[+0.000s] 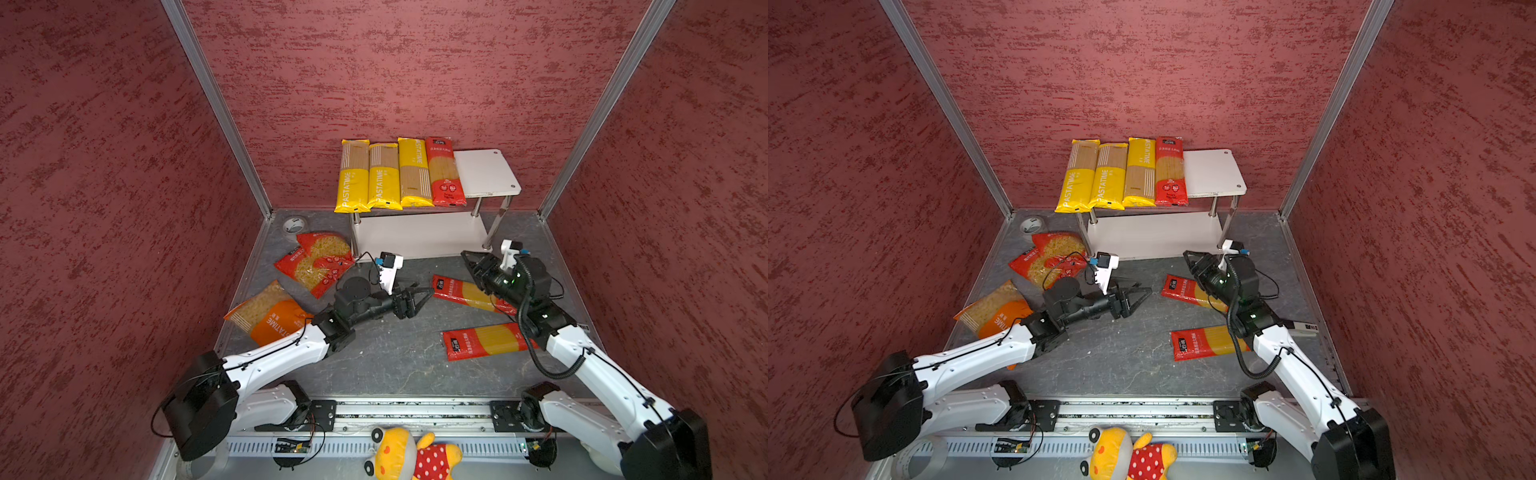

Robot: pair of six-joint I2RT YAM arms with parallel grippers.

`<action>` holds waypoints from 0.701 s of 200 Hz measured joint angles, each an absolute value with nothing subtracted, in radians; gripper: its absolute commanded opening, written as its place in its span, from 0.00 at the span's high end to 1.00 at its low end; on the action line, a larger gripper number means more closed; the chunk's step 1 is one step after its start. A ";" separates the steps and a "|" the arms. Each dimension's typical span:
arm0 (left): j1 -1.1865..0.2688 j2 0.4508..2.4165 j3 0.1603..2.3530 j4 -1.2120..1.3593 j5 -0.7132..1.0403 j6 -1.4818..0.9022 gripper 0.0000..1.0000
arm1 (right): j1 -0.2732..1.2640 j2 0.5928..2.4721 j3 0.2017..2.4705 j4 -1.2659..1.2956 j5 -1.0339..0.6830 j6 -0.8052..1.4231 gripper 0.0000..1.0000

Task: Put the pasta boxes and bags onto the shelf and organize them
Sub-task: 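Open the right gripper and draw both grippers back toward the table packs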

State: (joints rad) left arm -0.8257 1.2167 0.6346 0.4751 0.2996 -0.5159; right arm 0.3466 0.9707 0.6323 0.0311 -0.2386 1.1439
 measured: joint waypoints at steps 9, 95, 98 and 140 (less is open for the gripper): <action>-0.847 1.250 0.635 0.469 0.287 -0.508 0.26 | 0.347 0.960 0.596 -0.029 -0.223 1.119 0.47; -0.902 1.457 0.677 0.376 0.198 -0.538 0.26 | 0.142 0.994 0.531 -0.308 -0.051 0.802 0.37; -0.901 1.457 0.677 0.371 0.196 -0.540 0.26 | 0.131 1.000 0.533 -0.312 -0.050 0.795 0.37; -0.857 1.457 0.667 0.357 0.176 -0.580 0.26 | -0.082 1.087 0.566 -0.320 -0.025 0.702 0.35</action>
State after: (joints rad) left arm -0.8570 1.4567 0.6666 0.3573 0.1757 -0.5800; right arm -0.0818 1.0866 0.5663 -0.3199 -0.0250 0.7025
